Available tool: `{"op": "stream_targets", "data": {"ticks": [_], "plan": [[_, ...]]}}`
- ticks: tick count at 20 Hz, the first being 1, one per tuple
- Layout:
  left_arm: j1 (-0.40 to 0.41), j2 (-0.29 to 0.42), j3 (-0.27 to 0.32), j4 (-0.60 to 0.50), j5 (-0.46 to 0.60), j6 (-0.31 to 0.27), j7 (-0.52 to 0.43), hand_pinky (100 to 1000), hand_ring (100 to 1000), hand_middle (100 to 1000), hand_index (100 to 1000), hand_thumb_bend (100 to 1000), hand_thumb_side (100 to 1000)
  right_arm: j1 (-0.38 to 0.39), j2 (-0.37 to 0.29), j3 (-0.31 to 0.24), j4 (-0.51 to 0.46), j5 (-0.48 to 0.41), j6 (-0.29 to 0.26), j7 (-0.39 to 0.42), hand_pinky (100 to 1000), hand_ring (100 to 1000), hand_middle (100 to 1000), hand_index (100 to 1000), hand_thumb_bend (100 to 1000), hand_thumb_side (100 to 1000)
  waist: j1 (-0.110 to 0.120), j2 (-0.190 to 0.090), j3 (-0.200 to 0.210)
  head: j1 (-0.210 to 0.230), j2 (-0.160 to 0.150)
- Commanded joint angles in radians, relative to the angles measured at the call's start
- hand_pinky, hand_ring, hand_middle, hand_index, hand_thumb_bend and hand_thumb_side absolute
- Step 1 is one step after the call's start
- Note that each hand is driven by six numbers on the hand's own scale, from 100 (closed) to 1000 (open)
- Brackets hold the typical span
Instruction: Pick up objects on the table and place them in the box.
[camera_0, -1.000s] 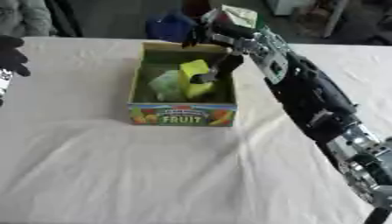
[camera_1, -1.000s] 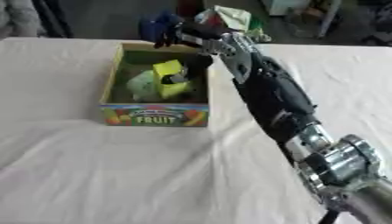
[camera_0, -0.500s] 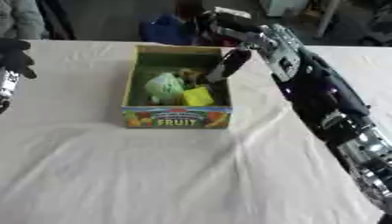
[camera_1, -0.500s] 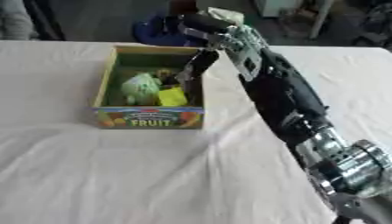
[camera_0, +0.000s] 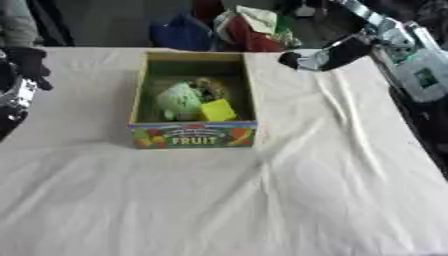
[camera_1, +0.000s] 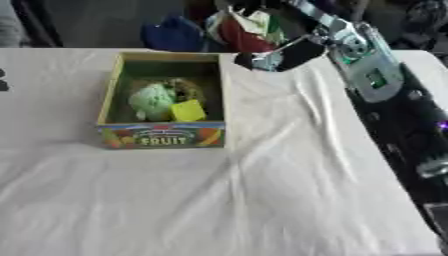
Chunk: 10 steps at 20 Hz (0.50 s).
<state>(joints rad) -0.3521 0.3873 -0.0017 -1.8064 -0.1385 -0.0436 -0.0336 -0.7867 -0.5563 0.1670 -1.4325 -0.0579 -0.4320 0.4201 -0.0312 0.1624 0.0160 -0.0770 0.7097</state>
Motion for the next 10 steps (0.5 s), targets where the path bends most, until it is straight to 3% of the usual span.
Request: {"op": "stream_targets", "data": {"ticks": [1,3,8,10], "plan": [[-0.006,0.026,0.01,-0.009,-0.006,-0.001,0.003,609,489,508,716,248,684,0.038,-0.056,-0.043,-0.11,-0.079,0.055,-0.015,742,775,794,796,381,183,0.005,-0.011,-0.008,0.009,-0.007],[-0.004,0.027,0.003,-0.009,-0.009,-0.002,-0.004,613,494,513,719,267,692,0.086,-0.063,-0.055,-0.15,-0.09,0.074,-0.016,740,773,786,745,387,195,0.007,-0.01,-0.019,0.012,-0.005],[-0.02,0.032,-0.047,-0.012,-0.038,-0.016,-0.057,631,517,538,737,352,720,0.182,-0.067,-0.063,-0.235,-0.11,0.095,-0.011,728,754,758,601,213,297,0.01,-0.009,-0.041,0.021,0.001],[-0.029,0.031,-0.065,-0.012,-0.053,-0.021,-0.075,631,517,538,737,352,720,0.203,-0.067,-0.063,-0.259,-0.116,0.103,-0.009,728,754,758,601,213,297,0.01,-0.01,-0.044,0.023,0.003]]}}
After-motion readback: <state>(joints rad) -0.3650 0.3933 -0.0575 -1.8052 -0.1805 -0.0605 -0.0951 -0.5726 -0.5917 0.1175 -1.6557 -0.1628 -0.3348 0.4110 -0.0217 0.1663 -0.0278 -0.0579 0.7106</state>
